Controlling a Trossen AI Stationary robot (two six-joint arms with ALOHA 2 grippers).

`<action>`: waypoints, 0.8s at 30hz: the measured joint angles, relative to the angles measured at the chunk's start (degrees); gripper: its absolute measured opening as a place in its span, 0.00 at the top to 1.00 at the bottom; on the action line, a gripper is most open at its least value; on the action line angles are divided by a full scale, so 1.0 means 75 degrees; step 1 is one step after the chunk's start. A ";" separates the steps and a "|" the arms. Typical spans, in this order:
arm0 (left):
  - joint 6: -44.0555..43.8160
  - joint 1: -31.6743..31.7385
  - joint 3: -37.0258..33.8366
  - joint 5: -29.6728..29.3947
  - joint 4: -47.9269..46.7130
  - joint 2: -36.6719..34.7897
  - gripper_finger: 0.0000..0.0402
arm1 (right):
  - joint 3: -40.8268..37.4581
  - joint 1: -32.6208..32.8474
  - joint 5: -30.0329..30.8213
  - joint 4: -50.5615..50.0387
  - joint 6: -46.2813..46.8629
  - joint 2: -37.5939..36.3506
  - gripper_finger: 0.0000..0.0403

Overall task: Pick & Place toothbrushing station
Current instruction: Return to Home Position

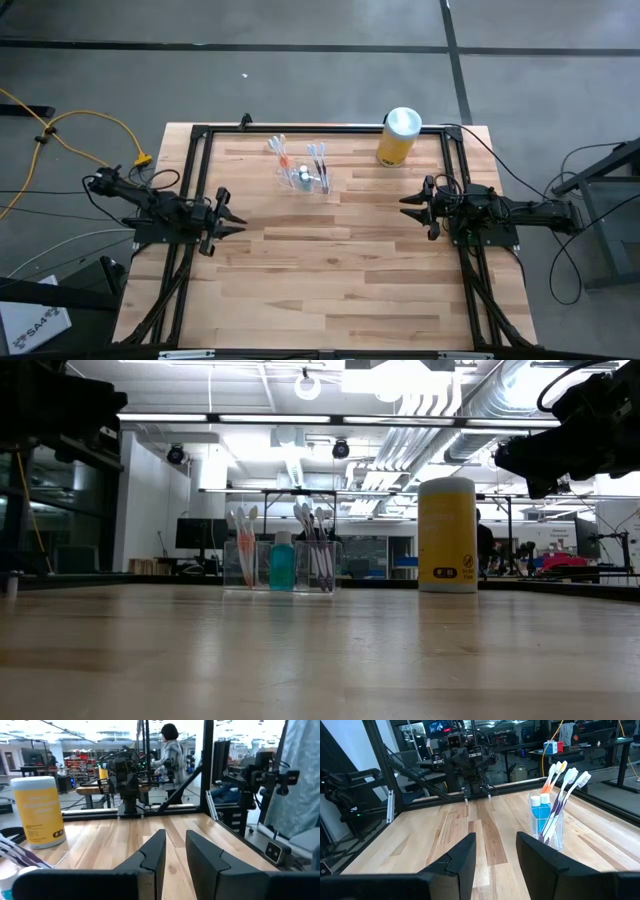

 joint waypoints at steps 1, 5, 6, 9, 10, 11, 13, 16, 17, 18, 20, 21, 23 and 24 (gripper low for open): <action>0.0050 -0.0042 -0.0021 -0.0001 -0.0010 0.0000 0.82 | 0.0000 0.0003 -0.0002 -0.0001 0.0000 0.0000 0.67; 0.0256 -0.0164 -0.0030 -0.0009 -0.0063 0.0000 0.82 | 0.0001 0.0001 -0.0002 0.0000 -0.0001 0.0000 0.67; 0.0289 -0.0194 -0.0033 -0.0009 -0.0101 0.0000 0.82 | -0.0002 0.0002 -0.0002 -0.0001 -0.0001 0.0000 0.67; 0.0436 -0.0268 -0.0039 -0.0007 -0.0220 0.0000 0.82 | 0.0001 0.0003 -0.0002 0.0002 -0.0001 0.0000 0.67; 0.0472 -0.0287 -0.0041 -0.0007 -0.0286 0.0000 0.82 | -0.0001 0.0000 -0.0002 0.0002 0.0000 0.0000 0.67; 0.0501 -0.0294 -0.0046 -0.0007 -0.0331 0.0000 0.82 | -0.0002 0.0000 -0.0002 -0.0001 -0.0001 0.0000 0.67; 0.0503 -0.0293 -0.0049 -0.0007 -0.0475 0.0000 0.82 | 0.0000 0.0002 -0.0002 0.0000 0.0000 0.0000 0.67; 0.0570 -0.0292 -0.0053 -0.0001 -0.0540 0.0006 0.82 | -0.0002 0.0003 -0.0002 -0.0001 0.0002 0.0000 0.67; 0.0622 -0.0292 -0.0054 0.0007 -0.0540 0.0006 0.82 | -0.0001 0.0003 -0.0002 0.0000 0.0000 -0.0001 0.67; 0.0668 -0.0292 -0.0057 0.0024 -0.0540 0.0006 0.82 | -0.0002 0.0000 -0.0002 0.0001 -0.0001 0.0000 0.67; 0.0702 -0.0292 -0.0059 0.0037 -0.0543 0.0006 0.82 | -0.0002 0.0002 -0.0002 -0.0001 0.0002 0.0000 0.67; 0.0705 -0.0292 -0.0059 0.0040 -0.0546 0.0006 0.82 | 0.0001 0.0001 -0.0001 -0.0001 -0.0001 0.0000 0.67; 0.0763 -0.0290 -0.0059 0.0040 -0.0543 0.0024 0.82 | 0.0000 0.0002 -0.0001 0.0000 0.0002 -0.0001 0.67; 0.0766 -0.0289 -0.0059 0.0040 -0.0546 0.0045 0.82 | 0.0001 0.0003 -0.0002 -0.0001 0.0001 -0.0002 0.67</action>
